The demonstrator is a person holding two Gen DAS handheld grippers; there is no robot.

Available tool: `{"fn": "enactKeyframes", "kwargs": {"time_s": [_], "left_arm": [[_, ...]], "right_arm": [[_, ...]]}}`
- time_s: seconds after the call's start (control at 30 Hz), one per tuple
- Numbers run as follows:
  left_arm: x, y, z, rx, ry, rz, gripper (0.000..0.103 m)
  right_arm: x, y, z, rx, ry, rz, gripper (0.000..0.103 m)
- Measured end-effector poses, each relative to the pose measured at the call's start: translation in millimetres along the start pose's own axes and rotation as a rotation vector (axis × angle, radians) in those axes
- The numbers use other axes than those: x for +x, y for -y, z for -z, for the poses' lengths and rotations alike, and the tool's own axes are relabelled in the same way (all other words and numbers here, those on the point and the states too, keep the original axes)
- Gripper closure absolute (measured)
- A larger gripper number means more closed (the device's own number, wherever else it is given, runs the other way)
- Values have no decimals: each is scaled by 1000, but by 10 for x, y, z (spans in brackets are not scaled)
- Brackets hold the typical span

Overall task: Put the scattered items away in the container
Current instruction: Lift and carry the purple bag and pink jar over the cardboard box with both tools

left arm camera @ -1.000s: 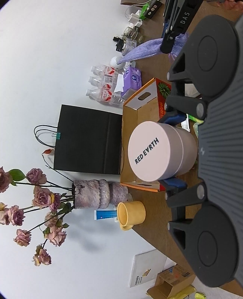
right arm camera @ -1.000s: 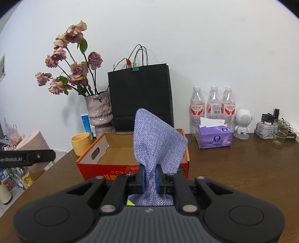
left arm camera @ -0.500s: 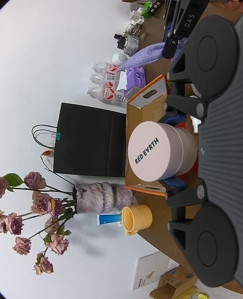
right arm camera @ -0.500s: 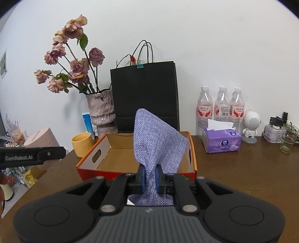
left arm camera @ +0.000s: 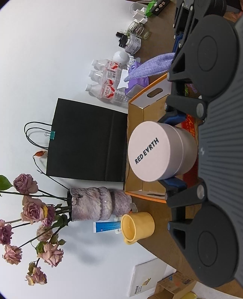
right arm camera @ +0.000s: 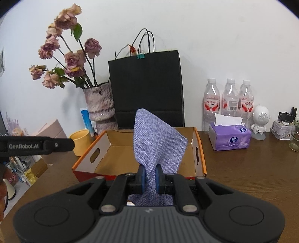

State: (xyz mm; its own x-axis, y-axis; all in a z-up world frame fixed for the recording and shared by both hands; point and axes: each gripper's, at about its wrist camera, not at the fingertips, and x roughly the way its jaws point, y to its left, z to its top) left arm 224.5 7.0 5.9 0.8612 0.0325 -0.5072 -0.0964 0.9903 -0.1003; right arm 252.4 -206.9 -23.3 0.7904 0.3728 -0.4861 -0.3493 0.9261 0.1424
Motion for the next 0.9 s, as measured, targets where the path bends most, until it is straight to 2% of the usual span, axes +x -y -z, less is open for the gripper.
{"fn": "enactKeyframes", "kwargs": {"time_s": [0.57,0.9], "left_arm": [[529,-55,-201,-8,-27,10,48],[1050,-142,-356,-22,-76,10,48]], "right_arm": [[480,107,-251,-5,-26,15,93],[1059,218,-486,-30,-86,37,93]]}}
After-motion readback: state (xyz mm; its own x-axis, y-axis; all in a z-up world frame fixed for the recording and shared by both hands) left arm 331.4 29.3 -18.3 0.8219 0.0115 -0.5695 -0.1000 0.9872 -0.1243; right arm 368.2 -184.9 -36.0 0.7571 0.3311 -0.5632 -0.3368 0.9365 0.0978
